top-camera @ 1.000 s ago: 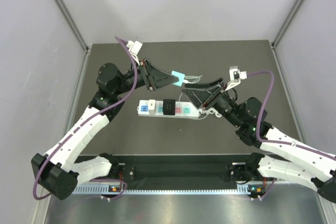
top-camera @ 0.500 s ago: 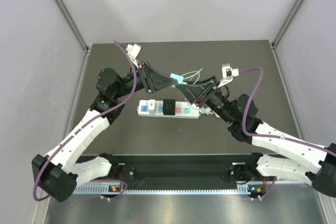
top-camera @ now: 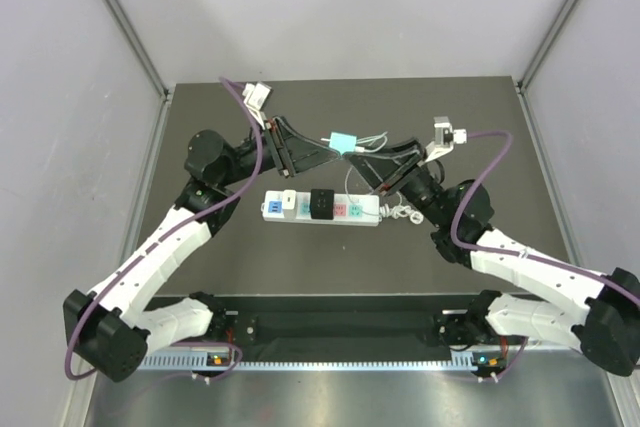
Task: Insert the plug
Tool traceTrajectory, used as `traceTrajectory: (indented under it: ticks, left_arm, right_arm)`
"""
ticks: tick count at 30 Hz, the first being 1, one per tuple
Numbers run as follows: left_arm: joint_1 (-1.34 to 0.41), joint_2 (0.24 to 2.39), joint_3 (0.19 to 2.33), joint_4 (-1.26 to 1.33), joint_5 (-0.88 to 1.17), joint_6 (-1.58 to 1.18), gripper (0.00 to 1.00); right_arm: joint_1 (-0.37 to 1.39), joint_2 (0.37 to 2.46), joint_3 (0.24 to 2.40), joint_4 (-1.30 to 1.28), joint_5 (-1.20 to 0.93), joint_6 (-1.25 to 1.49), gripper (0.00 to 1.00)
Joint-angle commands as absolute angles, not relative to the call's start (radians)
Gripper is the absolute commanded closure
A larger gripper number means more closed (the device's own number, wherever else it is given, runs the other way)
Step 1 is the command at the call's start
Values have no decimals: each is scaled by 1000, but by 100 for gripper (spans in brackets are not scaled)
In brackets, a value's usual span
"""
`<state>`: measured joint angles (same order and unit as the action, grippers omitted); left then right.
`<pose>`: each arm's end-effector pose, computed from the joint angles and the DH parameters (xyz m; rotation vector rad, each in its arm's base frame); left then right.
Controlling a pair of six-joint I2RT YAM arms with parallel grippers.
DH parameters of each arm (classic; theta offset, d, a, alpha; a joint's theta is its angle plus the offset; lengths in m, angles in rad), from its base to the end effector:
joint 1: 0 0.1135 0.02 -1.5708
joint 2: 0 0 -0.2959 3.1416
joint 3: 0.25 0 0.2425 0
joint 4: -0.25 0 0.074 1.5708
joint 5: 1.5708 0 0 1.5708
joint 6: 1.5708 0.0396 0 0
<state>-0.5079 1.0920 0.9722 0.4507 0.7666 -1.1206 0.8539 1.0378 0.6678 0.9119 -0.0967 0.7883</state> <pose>0.1798 -0.1315 0.4409 0.3292 1.5609 -1.7995 0.1335 0.1590 0.3978 -0.1362 1.1473 1.5286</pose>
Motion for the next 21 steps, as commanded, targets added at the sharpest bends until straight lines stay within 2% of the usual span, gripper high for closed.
traceTrajectory:
  ticks: [1,6,9,11,16,19,21]
  left_arm:
    - [-514,1109,976,483,807,-1147,49]
    - [-514,1111,999,416,776,-1099,22]
    - [-512,1117,1034,325,767,-1046,21]
    - [-514,1115,1055,252,762,-1000,21]
    - [-511,1075,1091,5,668,-833,21]
    - [-509,1045,1086,-135,579,-753,21]
    - [-494,1039,1083,-234,546,-713,21]
  right_arm:
    - [750,1040,632,1192,-225,900,100]
    - [592,967,603,1100,-308,908,100]
    - [465,924,620,990,-377,901,100]
    - [321,902,656,876,-429,855,100]
    - [-71,965,944,431,-500,683,100]
    - [-97,1083,1190,101,-460,360,100]
    - [-95,1158,1300,14,-483,287,100]
